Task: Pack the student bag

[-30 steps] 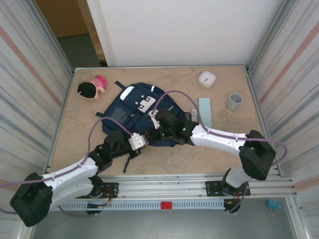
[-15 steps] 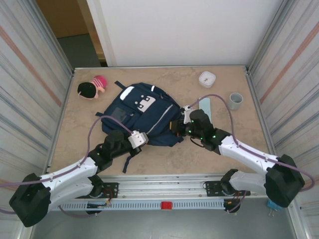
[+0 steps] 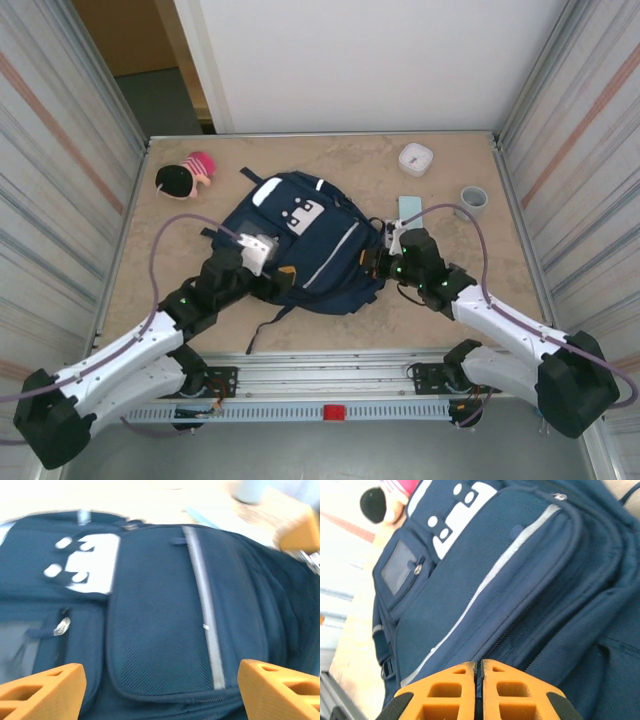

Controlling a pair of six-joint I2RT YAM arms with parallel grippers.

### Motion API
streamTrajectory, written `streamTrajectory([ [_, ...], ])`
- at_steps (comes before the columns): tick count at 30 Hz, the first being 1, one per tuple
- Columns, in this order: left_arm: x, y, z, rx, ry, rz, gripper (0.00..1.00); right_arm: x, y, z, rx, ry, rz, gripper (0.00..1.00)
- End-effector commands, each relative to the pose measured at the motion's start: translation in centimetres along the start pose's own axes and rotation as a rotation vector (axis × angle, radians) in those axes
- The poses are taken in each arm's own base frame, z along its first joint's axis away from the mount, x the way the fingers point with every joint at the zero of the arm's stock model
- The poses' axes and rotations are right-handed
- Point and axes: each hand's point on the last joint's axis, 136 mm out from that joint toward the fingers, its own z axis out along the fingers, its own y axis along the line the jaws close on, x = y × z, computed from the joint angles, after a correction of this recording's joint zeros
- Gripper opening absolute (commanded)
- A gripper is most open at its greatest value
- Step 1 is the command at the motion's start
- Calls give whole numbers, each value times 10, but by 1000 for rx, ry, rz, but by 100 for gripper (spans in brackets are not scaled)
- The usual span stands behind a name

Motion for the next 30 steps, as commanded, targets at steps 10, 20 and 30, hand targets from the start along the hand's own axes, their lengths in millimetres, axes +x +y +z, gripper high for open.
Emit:
streamTrajectory([
  [10,88,73,-1,-306,168,-749,80,20,62,-21,-45,-43,-116,0],
  [20,57,106,43,-234,96,-888,69,57,119,4,-139,-73,-189,0],
  [30,4,155,73,-177,98,-1091,81,58,161,43,-116,-98,-302,0],
])
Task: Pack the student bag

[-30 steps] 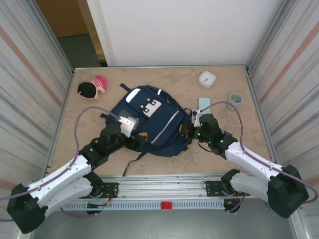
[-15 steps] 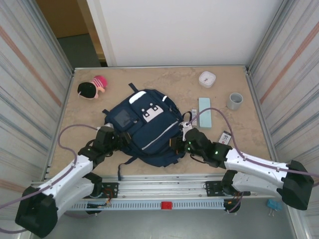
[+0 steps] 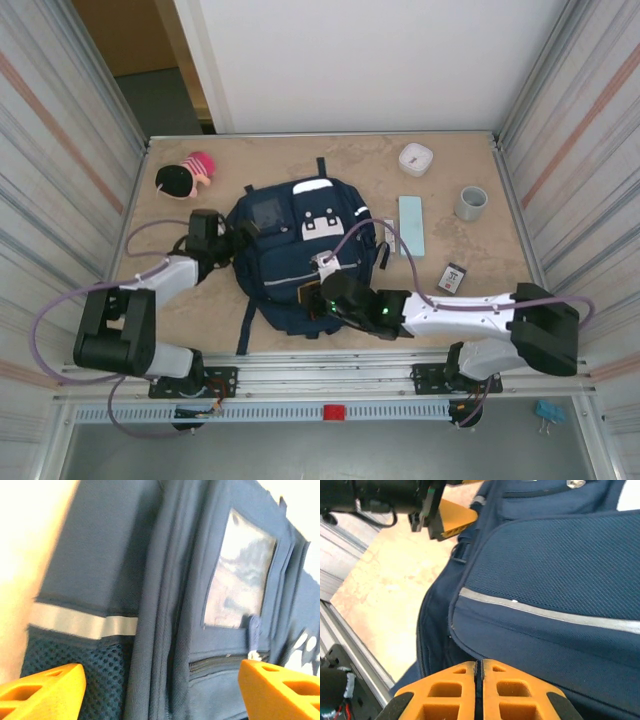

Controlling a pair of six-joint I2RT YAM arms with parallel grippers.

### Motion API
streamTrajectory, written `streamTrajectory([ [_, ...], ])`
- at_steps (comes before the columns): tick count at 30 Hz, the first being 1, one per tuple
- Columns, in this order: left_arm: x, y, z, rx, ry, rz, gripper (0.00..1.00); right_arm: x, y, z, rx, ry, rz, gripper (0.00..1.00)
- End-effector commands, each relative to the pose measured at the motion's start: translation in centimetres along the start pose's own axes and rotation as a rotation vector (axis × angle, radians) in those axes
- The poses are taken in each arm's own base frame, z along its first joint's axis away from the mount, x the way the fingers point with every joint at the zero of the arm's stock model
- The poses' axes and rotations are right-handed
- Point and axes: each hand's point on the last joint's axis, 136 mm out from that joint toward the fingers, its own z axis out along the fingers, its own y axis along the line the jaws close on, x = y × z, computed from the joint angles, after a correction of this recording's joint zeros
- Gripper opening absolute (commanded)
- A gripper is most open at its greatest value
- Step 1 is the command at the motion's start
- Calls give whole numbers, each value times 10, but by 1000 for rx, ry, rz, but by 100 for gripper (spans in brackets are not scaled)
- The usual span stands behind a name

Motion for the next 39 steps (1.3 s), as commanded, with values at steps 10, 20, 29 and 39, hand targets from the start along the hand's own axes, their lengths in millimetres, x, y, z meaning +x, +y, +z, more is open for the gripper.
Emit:
streamTrajectory([
  [10,48,-1,-119,29,10,-237,81,-38,35,25,-35,-127,-2,0],
  [20,138,21,-135,93,156,-439,75,-26,36,34,-36,-88,11,0],
  [29,167,12,-100,116,246,-493,65,-24,47,34,-48,-84,-21,0],
  [39,155,33,-92,37,140,-531,5,-21,19,17,66,-82,-41,0],
])
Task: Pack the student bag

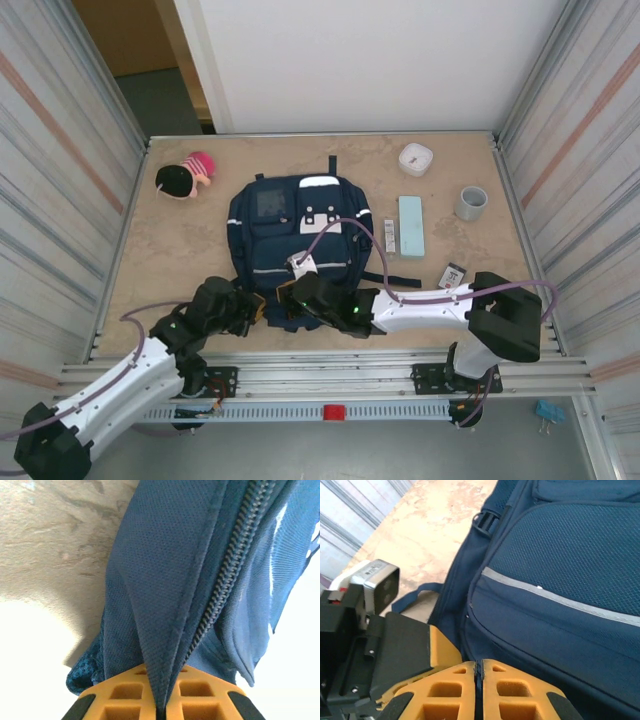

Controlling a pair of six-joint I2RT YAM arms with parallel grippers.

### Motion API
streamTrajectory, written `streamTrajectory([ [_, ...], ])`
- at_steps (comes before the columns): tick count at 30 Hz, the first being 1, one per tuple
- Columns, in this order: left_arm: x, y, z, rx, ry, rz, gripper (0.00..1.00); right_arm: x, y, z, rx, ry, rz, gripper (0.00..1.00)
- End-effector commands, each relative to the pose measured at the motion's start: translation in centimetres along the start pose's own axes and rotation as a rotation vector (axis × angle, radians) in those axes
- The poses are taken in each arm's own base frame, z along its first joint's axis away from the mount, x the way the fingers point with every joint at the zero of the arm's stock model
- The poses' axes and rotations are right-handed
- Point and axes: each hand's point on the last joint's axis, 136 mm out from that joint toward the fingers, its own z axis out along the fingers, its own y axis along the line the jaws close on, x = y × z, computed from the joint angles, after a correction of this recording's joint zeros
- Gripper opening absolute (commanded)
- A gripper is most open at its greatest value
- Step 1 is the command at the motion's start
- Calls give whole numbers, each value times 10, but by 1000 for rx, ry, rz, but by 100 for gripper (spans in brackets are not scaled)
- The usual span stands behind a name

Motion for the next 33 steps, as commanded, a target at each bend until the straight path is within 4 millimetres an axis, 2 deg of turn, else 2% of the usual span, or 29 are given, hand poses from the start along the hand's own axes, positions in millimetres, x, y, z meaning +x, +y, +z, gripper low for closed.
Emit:
streamTrajectory([
  [1,-21,4,-5,13,-117,-33,4,-25,-12,-20,61,-84,24,0],
  [6,-33,4,-14,73,-163,-58,2,-16,-63,-41,183,-105,83,0],
  [12,-42,0,-26,107,-195,-49,0,-17,-115,-66,296,-125,119,0],
  [23,-44,-19,-41,106,-226,40,0,-34,-193,-88,363,-206,250,0],
  [28,-50,-26,-54,80,-274,117,1,-42,-220,-98,373,-236,294,0],
  [31,-51,-31,-62,53,-294,173,6,-60,-212,-105,301,-284,285,0],
  [33,-51,-36,-64,40,-298,215,16,-68,-200,-105,244,-292,264,0],
])
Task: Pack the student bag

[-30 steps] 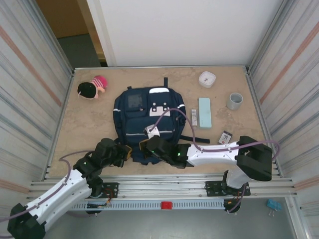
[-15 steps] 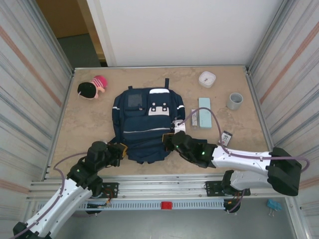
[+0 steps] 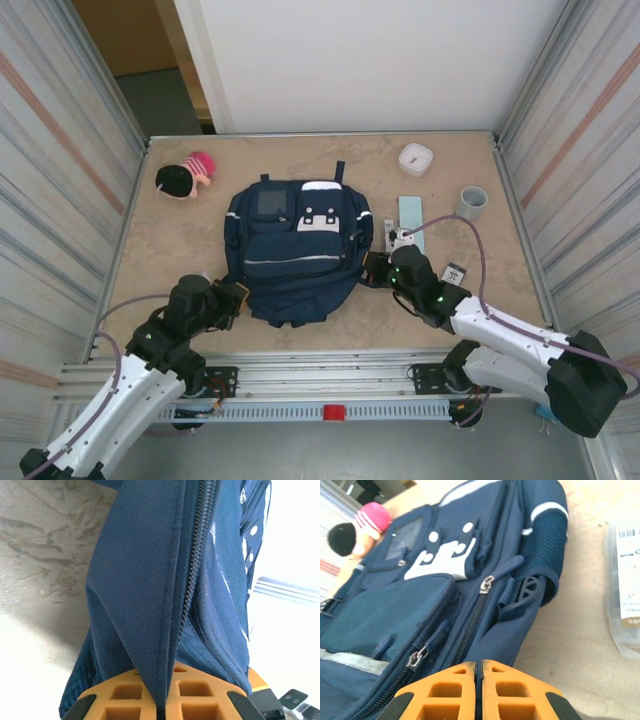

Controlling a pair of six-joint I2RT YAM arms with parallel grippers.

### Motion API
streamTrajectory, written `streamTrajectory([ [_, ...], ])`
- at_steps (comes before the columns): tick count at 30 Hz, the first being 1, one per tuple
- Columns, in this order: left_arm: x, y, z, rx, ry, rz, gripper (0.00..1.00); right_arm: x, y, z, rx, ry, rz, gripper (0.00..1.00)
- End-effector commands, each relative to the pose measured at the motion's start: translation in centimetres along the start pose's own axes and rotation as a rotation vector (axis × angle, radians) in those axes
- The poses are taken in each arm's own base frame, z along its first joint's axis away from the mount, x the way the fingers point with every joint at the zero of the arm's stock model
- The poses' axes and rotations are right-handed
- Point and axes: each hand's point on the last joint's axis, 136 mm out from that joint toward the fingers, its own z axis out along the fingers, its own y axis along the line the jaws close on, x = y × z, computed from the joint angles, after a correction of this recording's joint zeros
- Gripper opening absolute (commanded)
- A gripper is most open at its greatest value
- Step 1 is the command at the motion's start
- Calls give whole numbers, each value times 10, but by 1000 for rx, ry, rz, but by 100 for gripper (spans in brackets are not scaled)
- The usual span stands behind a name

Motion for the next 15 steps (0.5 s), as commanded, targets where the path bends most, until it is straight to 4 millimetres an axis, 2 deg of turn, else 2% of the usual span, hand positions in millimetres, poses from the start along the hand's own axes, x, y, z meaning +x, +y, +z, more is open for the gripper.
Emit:
streamTrajectory([
  [1,-31,-7,-14,-50,-166,132,26,-27,8,-7,-42,-81,-52,0],
  [2,-33,-12,-15,-57,-173,186,36,-28,18,-8,-88,-77,-60,0],
  [4,-36,-26,-21,-62,-188,307,49,-33,38,-12,-169,-72,-81,0],
  [6,-37,-43,-25,-63,-191,463,57,-38,54,-16,-223,-64,-113,0],
  [9,-32,-69,-26,-46,-174,710,64,-42,76,-21,-294,-55,-165,0],
  [11,-22,-88,-22,-7,-140,878,68,-46,90,-24,-343,-50,-182,0],
  [15,20,-118,-6,115,-34,1239,69,-50,114,-30,-412,-50,-212,0],
])
